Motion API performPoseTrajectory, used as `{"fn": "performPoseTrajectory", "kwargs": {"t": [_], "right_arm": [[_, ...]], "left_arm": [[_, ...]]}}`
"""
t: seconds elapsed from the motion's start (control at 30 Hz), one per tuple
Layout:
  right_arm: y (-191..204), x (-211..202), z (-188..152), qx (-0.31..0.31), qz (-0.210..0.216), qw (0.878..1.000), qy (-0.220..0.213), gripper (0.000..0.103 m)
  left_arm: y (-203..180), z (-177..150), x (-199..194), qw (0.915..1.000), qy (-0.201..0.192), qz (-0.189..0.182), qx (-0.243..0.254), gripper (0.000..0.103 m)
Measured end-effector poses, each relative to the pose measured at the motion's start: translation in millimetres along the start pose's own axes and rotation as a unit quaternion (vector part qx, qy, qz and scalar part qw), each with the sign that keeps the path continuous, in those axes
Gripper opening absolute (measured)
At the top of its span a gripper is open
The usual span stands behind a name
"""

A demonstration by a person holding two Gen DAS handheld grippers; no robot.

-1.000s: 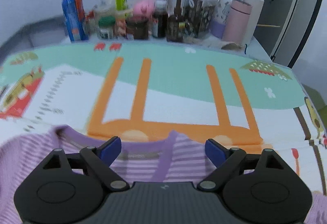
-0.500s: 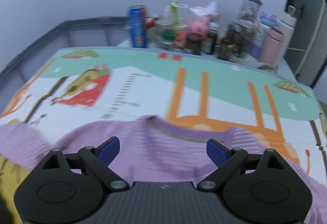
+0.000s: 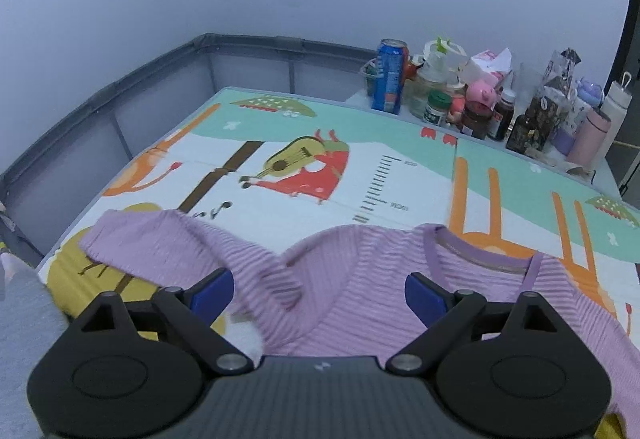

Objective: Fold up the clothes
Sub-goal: 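Pull the left tool back from the collar over the shirt, then move the open left tool over the folded side of the shirt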

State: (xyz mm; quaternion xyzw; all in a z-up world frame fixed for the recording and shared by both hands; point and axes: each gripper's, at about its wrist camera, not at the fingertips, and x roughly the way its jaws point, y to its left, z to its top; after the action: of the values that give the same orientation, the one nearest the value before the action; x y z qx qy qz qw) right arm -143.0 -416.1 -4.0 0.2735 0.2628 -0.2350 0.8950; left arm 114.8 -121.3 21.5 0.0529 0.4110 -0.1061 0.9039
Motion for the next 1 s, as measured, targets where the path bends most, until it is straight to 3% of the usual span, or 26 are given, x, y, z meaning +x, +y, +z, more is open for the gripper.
{"fn": "performPoseTrajectory", "kwargs": {"t": [0.37, 0.63, 0.8, 1.0], "right_arm": [[125.8, -59.8, -56.9, -0.034, -0.006, 0.999, -0.02, 0.03], [212.1, -84.7, -73.8, -0.079, 0.015, 0.996, -0.03, 0.032], [245.8, -80.1, -73.6, -0.104, 0.038, 0.994, -0.025, 0.033], [270.3, -57.7, -71.0, -0.126, 0.081, 0.989, -0.002, 0.033]], "left_arm": [[87.7, -22.0, -42.5, 0.9985, 0.001, -0.046, 0.03, 0.095], [144.0, -13.4, -72.9, 0.9981, -0.015, -0.059, -0.009, 0.095], [169.2, -7.9, -95.0, 0.9973, -0.039, -0.048, -0.041, 0.096], [185.5, -2.5, -99.7, 0.9974, -0.042, 0.01, -0.058, 0.096]]}}
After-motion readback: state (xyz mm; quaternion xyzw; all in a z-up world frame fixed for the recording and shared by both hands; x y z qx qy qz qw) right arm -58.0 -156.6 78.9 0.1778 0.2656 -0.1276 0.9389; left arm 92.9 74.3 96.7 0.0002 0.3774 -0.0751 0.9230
